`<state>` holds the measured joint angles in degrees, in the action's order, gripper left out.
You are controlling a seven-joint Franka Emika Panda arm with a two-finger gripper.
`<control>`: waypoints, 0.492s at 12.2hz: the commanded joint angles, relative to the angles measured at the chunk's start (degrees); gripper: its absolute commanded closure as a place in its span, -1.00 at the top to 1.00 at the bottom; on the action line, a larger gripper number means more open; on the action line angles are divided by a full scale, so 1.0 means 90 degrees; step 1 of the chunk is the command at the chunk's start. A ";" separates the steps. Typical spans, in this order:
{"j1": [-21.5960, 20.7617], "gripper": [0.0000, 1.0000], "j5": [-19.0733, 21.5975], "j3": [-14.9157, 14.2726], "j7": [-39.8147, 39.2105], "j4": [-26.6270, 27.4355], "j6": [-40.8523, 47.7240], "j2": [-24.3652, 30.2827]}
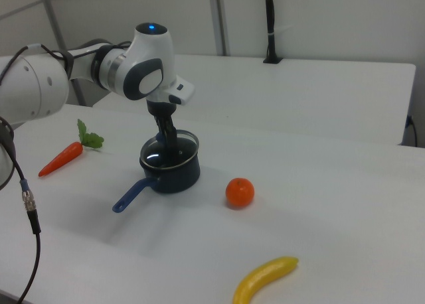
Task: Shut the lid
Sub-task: 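Lower the lid onto the saucepan rim and open the gripper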
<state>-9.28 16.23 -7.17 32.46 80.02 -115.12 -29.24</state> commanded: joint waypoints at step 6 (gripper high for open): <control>-0.0111 -0.42 0.0111 0.0005 0.0085 -0.0063 0.0076 -0.0081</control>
<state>-9.88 16.23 -7.11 32.67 80.01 -115.56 -29.96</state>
